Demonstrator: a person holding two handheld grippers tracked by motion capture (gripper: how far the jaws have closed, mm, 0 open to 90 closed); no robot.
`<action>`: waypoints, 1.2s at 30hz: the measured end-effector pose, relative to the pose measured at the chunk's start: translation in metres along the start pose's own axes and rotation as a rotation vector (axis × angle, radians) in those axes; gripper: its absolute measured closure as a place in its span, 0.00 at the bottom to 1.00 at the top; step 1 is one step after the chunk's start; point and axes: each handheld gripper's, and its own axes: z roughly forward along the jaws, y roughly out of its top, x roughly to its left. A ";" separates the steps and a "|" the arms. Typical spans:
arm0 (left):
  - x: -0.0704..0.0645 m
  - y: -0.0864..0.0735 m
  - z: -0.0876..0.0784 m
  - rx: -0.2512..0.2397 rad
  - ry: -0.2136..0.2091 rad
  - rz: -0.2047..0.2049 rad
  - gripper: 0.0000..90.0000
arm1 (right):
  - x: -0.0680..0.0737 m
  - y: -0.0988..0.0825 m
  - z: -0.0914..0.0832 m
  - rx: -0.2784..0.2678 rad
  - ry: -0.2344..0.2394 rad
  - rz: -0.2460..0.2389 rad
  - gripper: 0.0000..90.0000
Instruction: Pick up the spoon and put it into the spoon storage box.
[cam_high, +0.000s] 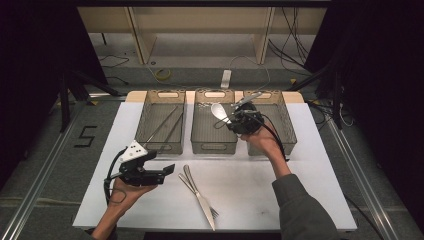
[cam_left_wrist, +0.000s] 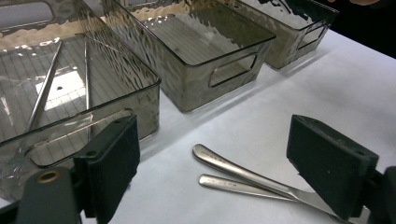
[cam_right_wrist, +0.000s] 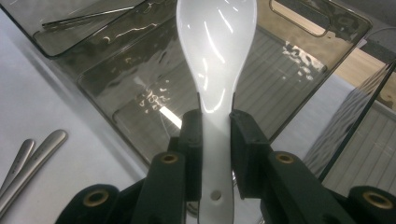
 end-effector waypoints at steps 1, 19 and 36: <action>0.000 0.000 0.000 0.000 0.000 -0.001 0.19 | 0.000 0.001 0.001 0.001 -0.001 0.002 0.85; 0.000 0.000 0.000 0.001 -0.002 0.001 0.19 | 0.000 0.019 0.023 0.020 -0.026 0.045 0.85; -0.001 0.000 0.001 0.002 -0.005 0.000 0.19 | 0.001 0.018 0.046 0.062 -0.019 0.060 0.85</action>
